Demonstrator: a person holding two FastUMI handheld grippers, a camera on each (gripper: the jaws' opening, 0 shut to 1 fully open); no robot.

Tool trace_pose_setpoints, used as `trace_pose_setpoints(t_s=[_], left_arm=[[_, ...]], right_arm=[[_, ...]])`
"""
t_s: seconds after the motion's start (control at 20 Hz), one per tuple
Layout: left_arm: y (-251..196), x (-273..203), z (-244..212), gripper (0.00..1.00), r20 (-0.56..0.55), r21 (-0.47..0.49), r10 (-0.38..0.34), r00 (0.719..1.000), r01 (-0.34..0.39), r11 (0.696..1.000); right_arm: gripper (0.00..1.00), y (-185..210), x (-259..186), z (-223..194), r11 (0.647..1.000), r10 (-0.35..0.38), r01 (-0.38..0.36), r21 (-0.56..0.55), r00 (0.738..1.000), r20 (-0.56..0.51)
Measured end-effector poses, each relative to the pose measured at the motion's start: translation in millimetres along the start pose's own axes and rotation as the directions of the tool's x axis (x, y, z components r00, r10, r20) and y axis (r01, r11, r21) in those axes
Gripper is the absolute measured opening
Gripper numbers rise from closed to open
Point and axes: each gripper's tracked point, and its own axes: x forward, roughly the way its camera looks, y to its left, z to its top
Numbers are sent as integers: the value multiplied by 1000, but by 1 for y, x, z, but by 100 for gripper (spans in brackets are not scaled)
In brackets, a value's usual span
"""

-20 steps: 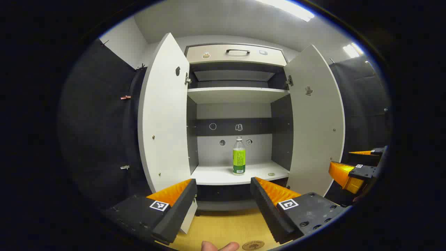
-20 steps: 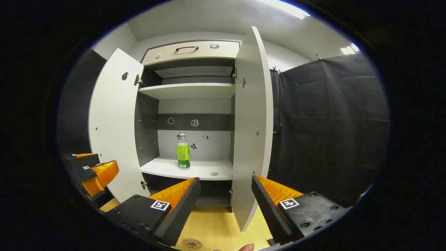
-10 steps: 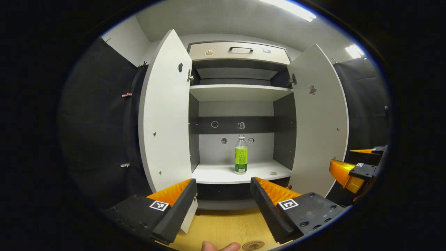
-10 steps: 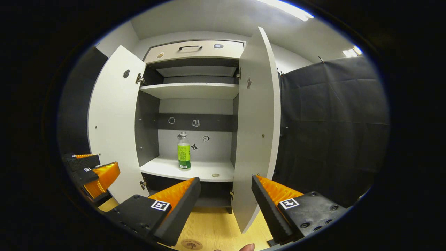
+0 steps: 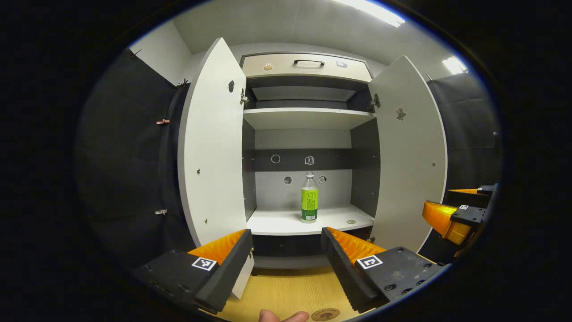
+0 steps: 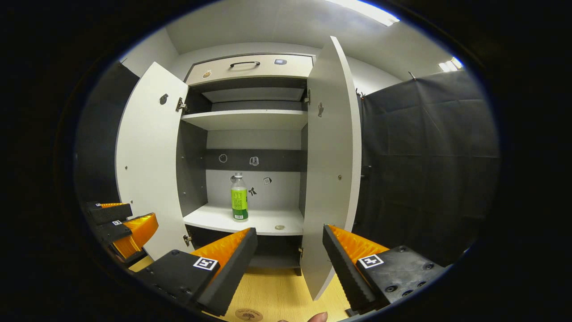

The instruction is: Grasp the bottle in the cabinet with the left hand and place it on the coaster, then close the right door with the right hand and the left door with the left hand.

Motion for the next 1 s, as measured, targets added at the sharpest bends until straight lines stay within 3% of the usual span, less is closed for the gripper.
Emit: trace_pose_setpoints(t_s=[0.5, 1.0], left_arm=[[-24, 32, -1, 98, -1, 4, -28, 1000, 28, 1000], [-72, 178, -4, 98, 2, -13, -119, 993, 119, 993]], right_arm=[[98, -8, -6, 2, 999, 17, -17, 41, 1000, 0], [98, -26, -6, -1, 993, 49, -48, 106, 999, -11]])
